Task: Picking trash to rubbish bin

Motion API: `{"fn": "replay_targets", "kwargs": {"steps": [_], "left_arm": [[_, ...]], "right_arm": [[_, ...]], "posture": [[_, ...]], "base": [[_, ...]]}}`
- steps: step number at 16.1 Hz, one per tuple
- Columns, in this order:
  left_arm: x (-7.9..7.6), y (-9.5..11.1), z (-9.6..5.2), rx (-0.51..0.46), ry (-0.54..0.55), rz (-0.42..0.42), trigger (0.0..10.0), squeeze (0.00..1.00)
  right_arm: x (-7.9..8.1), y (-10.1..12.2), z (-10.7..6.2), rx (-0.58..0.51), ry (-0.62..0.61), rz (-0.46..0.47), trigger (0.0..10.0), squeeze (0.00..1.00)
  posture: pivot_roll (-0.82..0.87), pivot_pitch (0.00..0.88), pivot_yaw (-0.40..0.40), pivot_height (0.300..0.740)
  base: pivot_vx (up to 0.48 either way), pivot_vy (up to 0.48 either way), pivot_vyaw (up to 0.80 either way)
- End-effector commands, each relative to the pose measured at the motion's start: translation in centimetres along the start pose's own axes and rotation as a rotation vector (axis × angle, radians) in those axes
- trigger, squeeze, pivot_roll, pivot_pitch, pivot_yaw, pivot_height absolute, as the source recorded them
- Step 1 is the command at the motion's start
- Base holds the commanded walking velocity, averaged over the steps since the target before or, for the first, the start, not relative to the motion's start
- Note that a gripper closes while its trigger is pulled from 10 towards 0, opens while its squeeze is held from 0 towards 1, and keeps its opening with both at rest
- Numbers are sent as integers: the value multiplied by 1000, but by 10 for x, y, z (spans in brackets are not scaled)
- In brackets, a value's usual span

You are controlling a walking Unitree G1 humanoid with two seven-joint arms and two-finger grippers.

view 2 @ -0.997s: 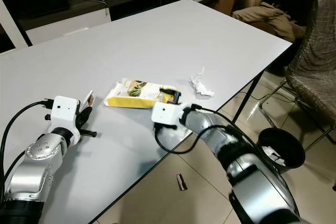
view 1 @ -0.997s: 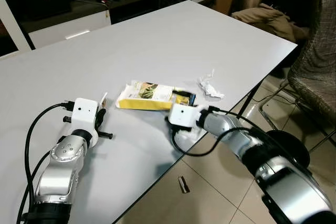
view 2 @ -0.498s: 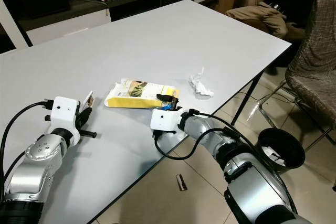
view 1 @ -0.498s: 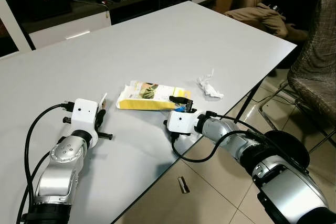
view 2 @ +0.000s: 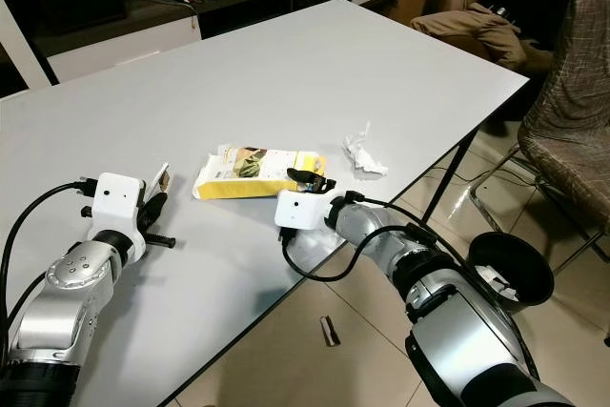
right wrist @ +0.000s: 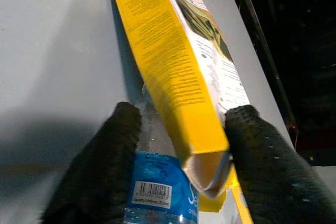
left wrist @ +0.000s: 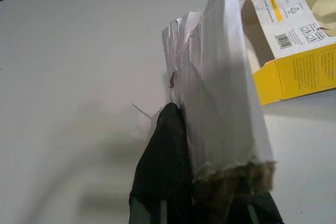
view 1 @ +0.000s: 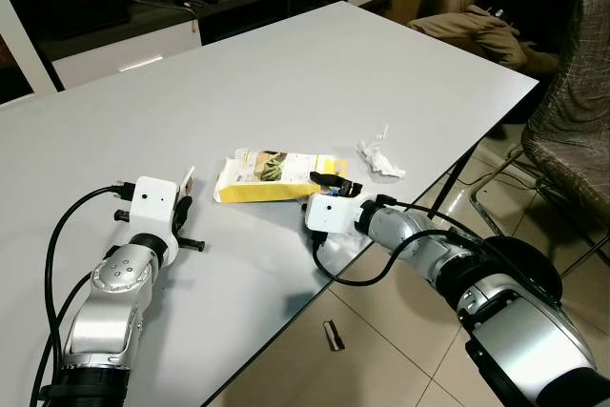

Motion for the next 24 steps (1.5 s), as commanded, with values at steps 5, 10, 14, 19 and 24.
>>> {"fn": "replay_targets", "kwargs": {"steps": [5, 10, 14, 19, 24], "left_arm": [[-3, 6, 4, -11, -3, 11, 0, 0], [7, 11, 5, -34, 64, 18, 0, 0], [16, 19, 7, -64, 119, 26, 0, 0], [16, 19, 7, -64, 119, 26, 0, 0], [16, 19, 7, -64, 119, 26, 0, 0]], "right_arm": [[-15, -1, 1, 10, -49, 25, 0, 0], [-52, -7, -2, 37, -263, 275, 0, 0], [-73, -4, -7, -5, -358, 333, 0, 0], [-73, -4, -7, -5, -358, 333, 0, 0], [-73, -4, -7, -5, -358, 333, 0, 0]], "posture": [[-62, 0, -31, 740], [-59, 0, -32, 740], [-59, 0, -32, 740], [-59, 0, -32, 740], [-59, 0, -32, 740]], "base": [[0, 0, 0], [0, 0, 0], [0, 0, 0], [0, 0, 0], [0, 0, 0]]}}
Point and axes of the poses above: a point about 5 cm out from each wrist's last joint towards the gripper, its own z axis pointing out of the wrist towards the gripper, its own y axis along the axis of the wrist's last joint, x = y × z, the point moved 4 cm from there along z, pointing out of the wrist towards the gripper, and after that the axes turned 1 degree about -z, right-handed, at the moved point
